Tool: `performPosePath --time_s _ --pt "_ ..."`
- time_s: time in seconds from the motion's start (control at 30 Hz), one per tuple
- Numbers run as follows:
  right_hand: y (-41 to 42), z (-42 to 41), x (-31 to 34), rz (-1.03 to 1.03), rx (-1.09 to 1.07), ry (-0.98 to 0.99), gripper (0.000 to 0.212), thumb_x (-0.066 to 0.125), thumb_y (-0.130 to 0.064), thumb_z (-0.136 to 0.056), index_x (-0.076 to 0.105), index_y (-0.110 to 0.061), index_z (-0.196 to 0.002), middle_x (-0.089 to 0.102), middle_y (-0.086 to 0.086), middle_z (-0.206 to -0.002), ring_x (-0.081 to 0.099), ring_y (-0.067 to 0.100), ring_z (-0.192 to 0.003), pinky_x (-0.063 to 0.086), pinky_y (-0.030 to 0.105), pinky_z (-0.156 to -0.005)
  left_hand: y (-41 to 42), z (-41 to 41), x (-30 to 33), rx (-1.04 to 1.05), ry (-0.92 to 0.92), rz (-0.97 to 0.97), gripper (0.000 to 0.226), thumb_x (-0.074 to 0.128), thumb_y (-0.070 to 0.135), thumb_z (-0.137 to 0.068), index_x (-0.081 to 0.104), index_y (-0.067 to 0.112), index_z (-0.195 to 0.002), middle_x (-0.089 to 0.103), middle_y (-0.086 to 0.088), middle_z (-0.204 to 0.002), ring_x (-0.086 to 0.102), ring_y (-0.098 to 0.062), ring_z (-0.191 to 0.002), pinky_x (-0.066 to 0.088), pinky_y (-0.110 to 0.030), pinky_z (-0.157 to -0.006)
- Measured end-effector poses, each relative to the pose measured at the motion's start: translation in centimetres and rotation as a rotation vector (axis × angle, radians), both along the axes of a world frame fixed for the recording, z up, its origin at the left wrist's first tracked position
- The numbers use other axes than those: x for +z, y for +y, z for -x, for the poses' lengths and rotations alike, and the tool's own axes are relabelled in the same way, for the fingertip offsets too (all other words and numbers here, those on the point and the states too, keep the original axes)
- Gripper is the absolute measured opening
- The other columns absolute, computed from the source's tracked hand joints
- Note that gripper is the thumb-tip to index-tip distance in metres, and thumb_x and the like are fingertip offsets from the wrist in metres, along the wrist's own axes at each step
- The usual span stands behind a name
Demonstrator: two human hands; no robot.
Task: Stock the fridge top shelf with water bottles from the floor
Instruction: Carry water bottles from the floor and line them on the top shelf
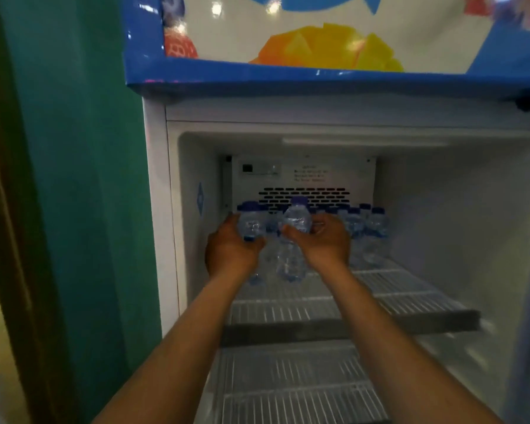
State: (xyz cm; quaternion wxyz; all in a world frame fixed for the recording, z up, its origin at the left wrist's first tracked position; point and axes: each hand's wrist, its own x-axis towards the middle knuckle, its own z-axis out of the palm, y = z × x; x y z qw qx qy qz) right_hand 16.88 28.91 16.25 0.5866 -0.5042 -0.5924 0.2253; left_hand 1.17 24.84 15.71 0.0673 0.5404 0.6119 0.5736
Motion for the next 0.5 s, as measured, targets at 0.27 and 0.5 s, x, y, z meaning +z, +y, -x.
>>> performPosePath --time_s 0.27,0.5 --pt "9.1 3.9 -1.3 0.028 0.125 -0.123 0.034 0.085 -0.027 -0.076 0.065 -0.012 -0.099 0.063 -0.006 -0.09 0.052 -0.002 -0.067 0.038 0.009 -0.048 9.1 2.8 -1.5 0.052 0.047 0.156 0.04 0.07 0.032 -0.086 0.06 0.022 -0.123 0.067 -0.002 -0.12 0.064 -0.018 -0.093 0.046 -0.021 -0.072" --pt "12.3 7.0 -2.4 -0.006 0.044 -0.322 0.052 0.083 -0.038 -0.076 0.066 -0.005 -0.112 0.064 0.011 -0.114 0.064 0.024 -0.099 0.056 0.031 -0.079 12.8 3.9 -1.6 0.138 0.028 0.304 0.006 0.063 0.028 -0.09 0.062 0.025 -0.095 0.069 -0.003 -0.106 0.054 -0.01 -0.068 0.043 -0.021 -0.059"
